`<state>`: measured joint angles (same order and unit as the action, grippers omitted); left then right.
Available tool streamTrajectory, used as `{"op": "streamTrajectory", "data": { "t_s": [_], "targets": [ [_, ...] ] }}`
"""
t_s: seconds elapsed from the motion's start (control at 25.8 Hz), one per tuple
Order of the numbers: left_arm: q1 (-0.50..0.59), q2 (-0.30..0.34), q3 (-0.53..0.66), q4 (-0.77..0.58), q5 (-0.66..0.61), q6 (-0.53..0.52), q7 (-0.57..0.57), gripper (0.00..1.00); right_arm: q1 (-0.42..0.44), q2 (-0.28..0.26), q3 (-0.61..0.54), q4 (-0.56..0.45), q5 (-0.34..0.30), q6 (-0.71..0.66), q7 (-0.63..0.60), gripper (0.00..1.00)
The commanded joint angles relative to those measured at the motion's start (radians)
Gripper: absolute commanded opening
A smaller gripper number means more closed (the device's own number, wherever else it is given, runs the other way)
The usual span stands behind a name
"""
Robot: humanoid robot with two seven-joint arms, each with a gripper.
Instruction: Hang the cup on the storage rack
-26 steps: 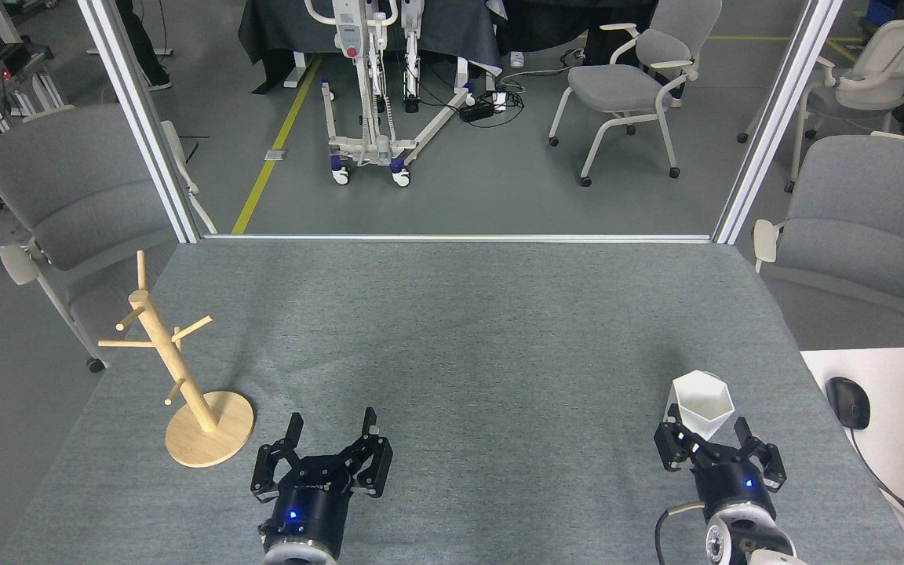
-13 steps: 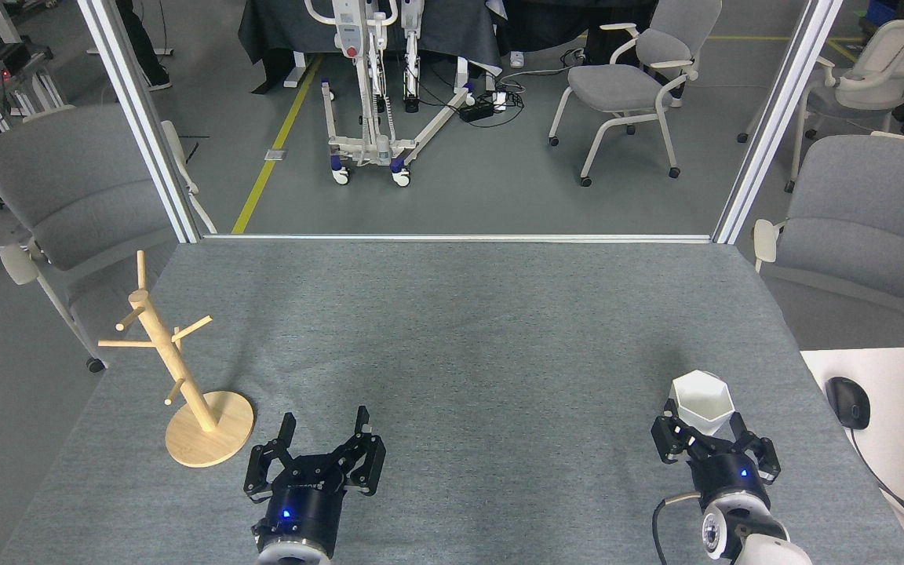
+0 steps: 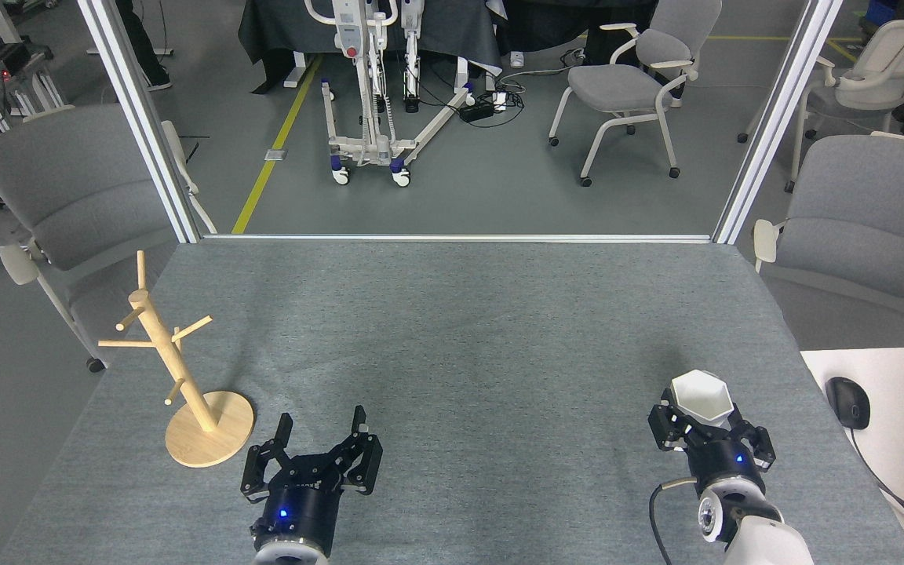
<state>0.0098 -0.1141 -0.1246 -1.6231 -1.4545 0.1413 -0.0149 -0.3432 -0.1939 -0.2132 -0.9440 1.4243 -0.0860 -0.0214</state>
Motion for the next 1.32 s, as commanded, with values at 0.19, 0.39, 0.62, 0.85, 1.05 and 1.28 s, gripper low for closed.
{"op": "streamTrajectory", "data": {
  "t_s": [0.19,0.39,0.62,0.85,1.05,1.28],
  "targets": [
    [0.001,-0.001,0.013,0.0,0.0,0.001,0.003,0.99,-0.016,0.001,0.0,0.042,0.01,0.0,0.004,1.0],
    [-0.001,-0.001,0.014,0.006,0.0,0.0,0.003,1.0,-0.051,-0.016,0.0,0.077,0.008,-0.001,0.003,1.0],
    [-0.001,-0.001,0.02,0.006,0.0,0.001,0.004,1.0,-0.066,-0.019,0.002,0.094,0.008,-0.001,0.004,1.0],
    [-0.007,-0.002,0.022,0.005,0.0,0.001,0.004,1.0,-0.066,-0.019,0.002,0.094,0.01,-0.001,0.003,0.98],
    [-0.028,-0.009,0.02,-0.004,0.0,0.003,-0.007,1.0,-0.066,-0.019,0.002,0.094,0.01,-0.009,0.004,0.42],
    [-0.067,-0.007,0.017,-0.003,-0.003,-0.012,0.0,0.99,-0.065,-0.024,0.002,0.094,0.01,-0.014,0.012,0.13]
  ]
}}
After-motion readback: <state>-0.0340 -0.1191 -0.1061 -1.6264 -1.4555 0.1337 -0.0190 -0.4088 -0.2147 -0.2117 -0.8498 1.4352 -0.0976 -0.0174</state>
